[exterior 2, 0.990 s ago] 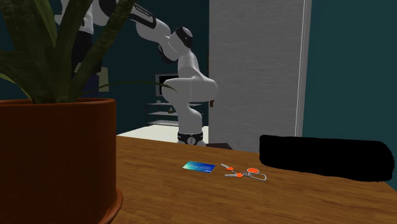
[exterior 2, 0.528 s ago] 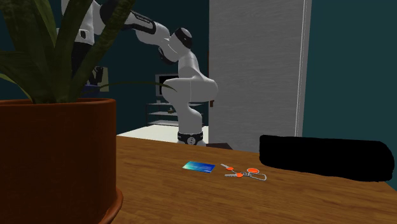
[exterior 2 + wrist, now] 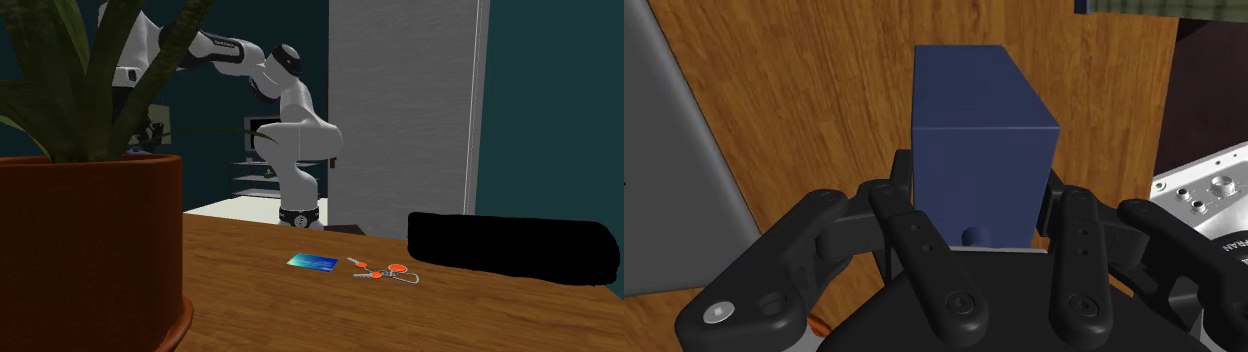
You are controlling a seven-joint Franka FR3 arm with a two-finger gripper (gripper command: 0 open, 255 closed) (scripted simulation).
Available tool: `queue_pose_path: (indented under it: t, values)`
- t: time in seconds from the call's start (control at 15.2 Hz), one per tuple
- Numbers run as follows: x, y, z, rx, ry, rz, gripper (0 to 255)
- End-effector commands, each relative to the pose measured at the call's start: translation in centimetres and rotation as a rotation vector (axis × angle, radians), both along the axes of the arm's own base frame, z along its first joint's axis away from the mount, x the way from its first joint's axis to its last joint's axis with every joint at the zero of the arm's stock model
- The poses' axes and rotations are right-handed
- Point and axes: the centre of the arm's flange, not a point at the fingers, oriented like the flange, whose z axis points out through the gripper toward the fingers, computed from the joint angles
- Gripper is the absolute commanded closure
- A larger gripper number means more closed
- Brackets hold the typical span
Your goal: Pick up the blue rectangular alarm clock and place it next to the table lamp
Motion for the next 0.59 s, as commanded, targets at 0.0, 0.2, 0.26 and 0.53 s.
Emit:
queue_pose_path:
  t: [0.0, 0.2, 0.26, 0.53]
  values:
    - [0.1, 0.1, -1.1, 0.0, 0.0, 0.0, 255]
    - [0.1, 0.1, -2.7, 0.0, 0.0, 0.0, 255]
    - [0.1, 0.1, -3.2, 0.0, 0.0, 0.0, 255]
    - [0.1, 0.1, -5.3, 0.0, 0.0, 0.0, 255]
